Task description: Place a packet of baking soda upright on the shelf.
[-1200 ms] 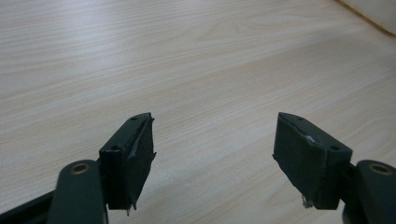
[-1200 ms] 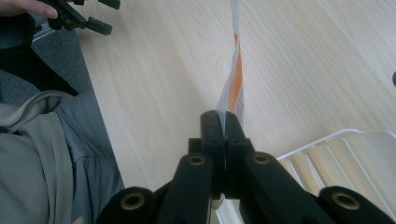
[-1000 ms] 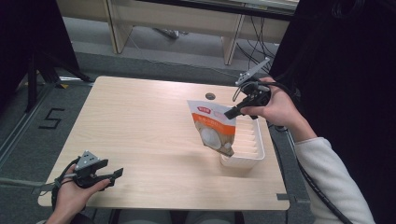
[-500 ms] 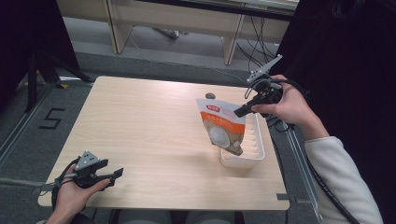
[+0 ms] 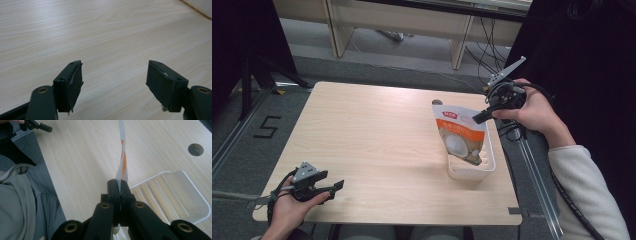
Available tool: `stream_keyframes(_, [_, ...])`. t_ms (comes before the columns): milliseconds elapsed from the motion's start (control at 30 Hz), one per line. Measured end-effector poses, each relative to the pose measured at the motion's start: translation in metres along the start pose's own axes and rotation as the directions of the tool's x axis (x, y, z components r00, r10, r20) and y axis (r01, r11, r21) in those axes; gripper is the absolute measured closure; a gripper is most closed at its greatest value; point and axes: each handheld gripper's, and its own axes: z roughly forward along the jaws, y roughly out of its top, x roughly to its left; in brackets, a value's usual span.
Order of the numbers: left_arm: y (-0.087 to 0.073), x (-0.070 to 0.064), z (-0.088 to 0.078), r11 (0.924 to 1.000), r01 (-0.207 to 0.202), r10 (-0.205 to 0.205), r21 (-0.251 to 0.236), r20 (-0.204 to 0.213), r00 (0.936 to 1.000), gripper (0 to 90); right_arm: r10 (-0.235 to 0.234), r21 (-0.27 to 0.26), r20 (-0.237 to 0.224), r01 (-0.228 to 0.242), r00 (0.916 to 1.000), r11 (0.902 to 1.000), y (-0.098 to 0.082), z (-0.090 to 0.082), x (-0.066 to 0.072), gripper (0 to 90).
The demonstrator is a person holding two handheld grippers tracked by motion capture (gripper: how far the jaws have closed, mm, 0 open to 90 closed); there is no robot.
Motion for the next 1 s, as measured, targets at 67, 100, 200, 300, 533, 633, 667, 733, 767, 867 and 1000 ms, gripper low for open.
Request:
stream_keyframes(67, [0.0,0.0,0.0,1.0,0.0,0.0,0.0,-0.001,1.0,28.0,0.001,0.009,-0.007,-0.001,1.0,1.0,-0.001,-0.002,-0.001,90.0])
stream_keyframes(100, [0.0,0.0,0.0,1.0,0.0,0.0,0.0,0.0,1.0,28.0,-0.003,0.012,-0.006,0.003,1.0,0.9999,-0.003,-0.004,-0.003,90.0])
stream_keyframes(200, [0.0,0.0,0.0,1.0,-0.002,0.002,0.0,-0.001,1.0,28.1,-0.006,0.021,0.001,0.006,1.0,0.9998,-0.004,-0.005,-0.004,90.0])
stream_keyframes(300, [0.0,0.0,0.0,1.0,0.0,0.0,0.0,-0.001,1.0,28.0,-0.013,0.024,0.005,0.013,0.9999,0.9996,-0.007,-0.006,-0.007,90.0])
stream_keyframes(533, [0.0,0.0,0.0,1.0,-0.001,0.001,0.006,-0.005,1.0,28.0,-0.017,0.03,-0.011,0.017,0.9998,0.9994,-0.01,-0.007,-0.008,90.0])
stream_keyframes(633, [0.0,0.0,0.0,1.0,0.0,0.0,0.001,0.0,1.0,28.0,-0.008,0.037,-0.015,0.009,0.9999,0.9993,-0.012,-0.007,-0.009,90.0])
stream_keyframes(667, [0.0,0.0,0.0,1.0,0.0,0.0,0.0,-0.001,1.0,28.1,-0.015,0.037,-0.017,0.016,0.9997,0.9992,-0.012,-0.006,-0.01,90.0])
stream_keyframes(733, [0.0,0.0,0.0,1.0,-0.001,0.001,-0.001,-0.002,1.0,28.0,-0.023,0.046,-0.014,0.023,0.9996,0.9987,-0.014,-0.004,-0.011,90.0])
stream_keyframes(767, [0.0,0.0,0.0,1.0,-0.001,0.001,0.0,-0.002,1.0,28.0,-0.023,0.046,-0.014,0.023,0.9996,0.9987,-0.014,-0.004,-0.011,90.0])
stream_keyframes(867, [0.0,0.0,0.0,1.0,0.0,0.0,0.002,0.001,1.0,28.0,-0.031,0.058,-0.017,0.032,0.9994,0.9978,-0.015,-0.004,-0.011,90.0])
stream_keyframes(1000, [0.0,0.0,0.0,1.0,0.001,-0.001,-0.001,-0.001,1.0,28.0,-0.03,0.072,-0.026,0.032,0.9992,0.9969,-0.017,-0.005,-0.013,90.0])
